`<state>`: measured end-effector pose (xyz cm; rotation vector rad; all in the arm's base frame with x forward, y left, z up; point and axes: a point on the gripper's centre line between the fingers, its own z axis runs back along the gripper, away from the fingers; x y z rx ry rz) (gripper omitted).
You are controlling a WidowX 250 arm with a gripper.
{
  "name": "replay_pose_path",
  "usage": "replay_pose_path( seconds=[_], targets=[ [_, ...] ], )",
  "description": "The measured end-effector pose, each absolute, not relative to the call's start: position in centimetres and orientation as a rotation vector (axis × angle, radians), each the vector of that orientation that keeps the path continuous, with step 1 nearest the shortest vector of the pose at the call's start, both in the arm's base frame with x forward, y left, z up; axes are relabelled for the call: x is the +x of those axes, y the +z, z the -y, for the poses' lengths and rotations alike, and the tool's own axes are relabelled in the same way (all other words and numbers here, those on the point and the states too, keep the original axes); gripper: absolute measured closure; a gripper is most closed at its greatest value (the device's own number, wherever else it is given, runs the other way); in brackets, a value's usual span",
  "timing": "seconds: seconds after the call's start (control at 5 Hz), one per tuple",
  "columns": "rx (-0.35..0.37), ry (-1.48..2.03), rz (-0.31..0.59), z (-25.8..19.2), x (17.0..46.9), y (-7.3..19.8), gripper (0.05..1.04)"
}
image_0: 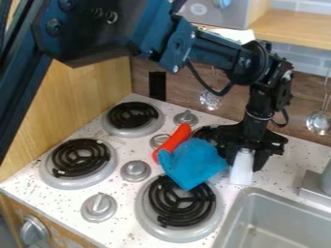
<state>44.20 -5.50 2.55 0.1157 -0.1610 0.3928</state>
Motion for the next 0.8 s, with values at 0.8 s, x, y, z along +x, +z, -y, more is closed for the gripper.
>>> replay_pose_path(
  seconds=[0.8],
  targets=[
    [-0.02,0.415,0.299,1.8,38.8,10.6,0.43]
  ],
)
